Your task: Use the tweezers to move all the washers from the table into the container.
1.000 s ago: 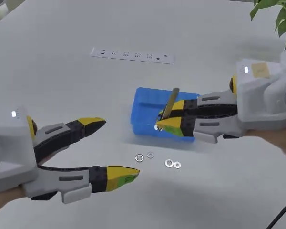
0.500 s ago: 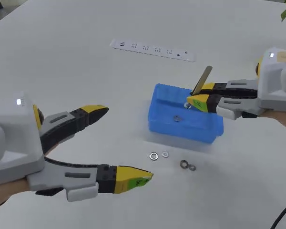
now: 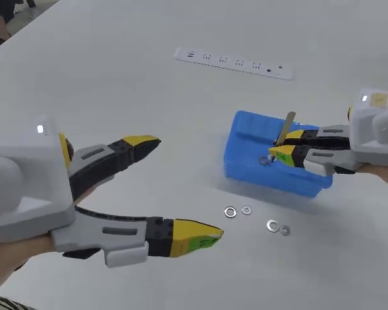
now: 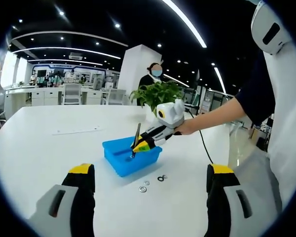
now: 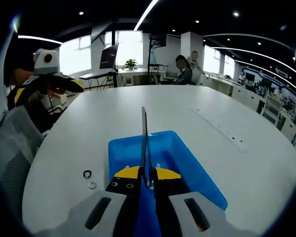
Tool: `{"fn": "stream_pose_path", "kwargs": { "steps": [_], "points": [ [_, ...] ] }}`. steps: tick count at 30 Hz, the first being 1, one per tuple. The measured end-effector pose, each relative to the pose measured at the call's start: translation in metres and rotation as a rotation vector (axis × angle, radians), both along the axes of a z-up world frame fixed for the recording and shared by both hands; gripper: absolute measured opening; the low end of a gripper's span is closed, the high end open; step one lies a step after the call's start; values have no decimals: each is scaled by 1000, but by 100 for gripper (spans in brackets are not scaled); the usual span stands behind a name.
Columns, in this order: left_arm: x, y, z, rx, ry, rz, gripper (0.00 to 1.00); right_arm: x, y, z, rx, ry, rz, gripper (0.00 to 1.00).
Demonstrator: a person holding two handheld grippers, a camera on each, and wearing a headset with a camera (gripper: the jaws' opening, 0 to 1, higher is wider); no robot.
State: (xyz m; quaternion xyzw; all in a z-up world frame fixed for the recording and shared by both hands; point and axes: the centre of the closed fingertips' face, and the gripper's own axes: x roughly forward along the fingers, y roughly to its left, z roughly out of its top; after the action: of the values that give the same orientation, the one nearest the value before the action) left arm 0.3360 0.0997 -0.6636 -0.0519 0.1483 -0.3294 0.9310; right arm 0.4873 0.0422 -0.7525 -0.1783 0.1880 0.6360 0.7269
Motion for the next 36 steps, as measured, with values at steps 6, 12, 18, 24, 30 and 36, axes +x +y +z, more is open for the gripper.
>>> {"fn": "stream_pose_path", "kwargs": {
  "steps": [6, 12, 18, 24, 30, 36],
  "points": [
    [-6, -6, -5, -1, 23, -12, 99, -1, 1, -3, -2, -8, 12, 10],
    [-9, -11, -7, -7, 37, -16, 99, -3, 0, -4, 17, 11, 5, 11],
    [-9, -12, -7, -10, 41, -14, 99, -5, -3, -6, 6, 7, 4, 11],
    [-6, -10, -4, -20, 36, -5, 99, -3, -5, -1, 22, -2, -5, 9],
    [17, -13, 12, -89, -6, 22, 99, 0, -7, 6, 30, -4, -17, 8],
    [51, -25, 19, -13, -66, -22, 96, 0, -7, 11, 37, 2, -17, 8]
  ]
}}
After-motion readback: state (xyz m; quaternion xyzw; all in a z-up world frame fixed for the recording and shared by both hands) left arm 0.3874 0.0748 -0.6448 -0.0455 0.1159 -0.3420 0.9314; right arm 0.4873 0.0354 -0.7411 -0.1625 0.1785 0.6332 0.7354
